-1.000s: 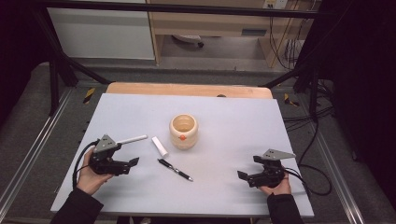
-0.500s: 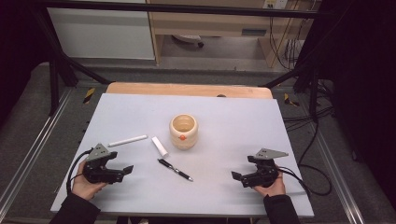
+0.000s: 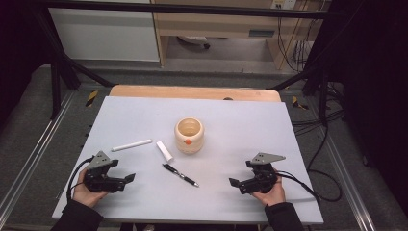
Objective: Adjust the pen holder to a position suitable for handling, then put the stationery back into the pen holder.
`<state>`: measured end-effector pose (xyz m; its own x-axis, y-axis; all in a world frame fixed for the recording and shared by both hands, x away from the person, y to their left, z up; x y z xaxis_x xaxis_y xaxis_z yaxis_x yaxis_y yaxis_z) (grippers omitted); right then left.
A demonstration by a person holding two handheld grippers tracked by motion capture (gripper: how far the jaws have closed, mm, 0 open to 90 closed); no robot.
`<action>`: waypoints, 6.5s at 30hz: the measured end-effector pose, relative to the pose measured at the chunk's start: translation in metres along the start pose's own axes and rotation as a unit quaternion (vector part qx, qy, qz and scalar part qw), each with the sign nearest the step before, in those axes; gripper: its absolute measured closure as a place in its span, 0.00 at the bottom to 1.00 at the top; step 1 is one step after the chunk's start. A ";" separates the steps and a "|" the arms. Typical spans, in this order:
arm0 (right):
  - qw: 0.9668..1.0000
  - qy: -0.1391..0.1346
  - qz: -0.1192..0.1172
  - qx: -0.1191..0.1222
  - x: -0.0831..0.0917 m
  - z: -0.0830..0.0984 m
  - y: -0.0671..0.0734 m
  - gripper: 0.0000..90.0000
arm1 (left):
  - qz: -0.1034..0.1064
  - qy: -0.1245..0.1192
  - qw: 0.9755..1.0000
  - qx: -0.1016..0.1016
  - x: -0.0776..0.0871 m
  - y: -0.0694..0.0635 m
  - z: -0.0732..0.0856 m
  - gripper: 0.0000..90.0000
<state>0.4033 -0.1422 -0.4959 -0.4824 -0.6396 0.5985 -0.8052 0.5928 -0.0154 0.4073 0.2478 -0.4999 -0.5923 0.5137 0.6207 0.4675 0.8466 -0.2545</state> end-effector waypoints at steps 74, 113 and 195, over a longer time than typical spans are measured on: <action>0.986 0.077 -0.111 0.097 -0.105 -0.050 0.091 0.82 | 0.008 0.012 1.000 0.004 -0.005 -0.002 0.002 0.10; 0.987 0.073 -0.119 0.077 -0.100 -0.054 0.093 0.90 | 0.027 0.018 0.999 -0.015 -0.006 -0.012 0.002 0.11; 0.981 0.083 -0.160 0.075 -0.054 -0.083 0.087 0.90 | 0.056 -0.028 0.892 -0.448 -0.043 -0.140 -0.034 0.29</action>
<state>0.3883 -0.0157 -0.4634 -0.1444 -0.6848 0.7142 -0.9536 0.2891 0.0844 0.3894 0.1022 -0.4657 -0.5282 0.6158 0.5846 0.8482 0.3502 0.3975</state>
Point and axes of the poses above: each handheld gripper's, and its own axes: x roughly backward along the jaws, z roughly out of its underside, y roughly to its left, the point moved 10 cm from there along -x, roughly forward along the jaws, and after that the axes turned 14 degrees about x, right-handed, at the moved point
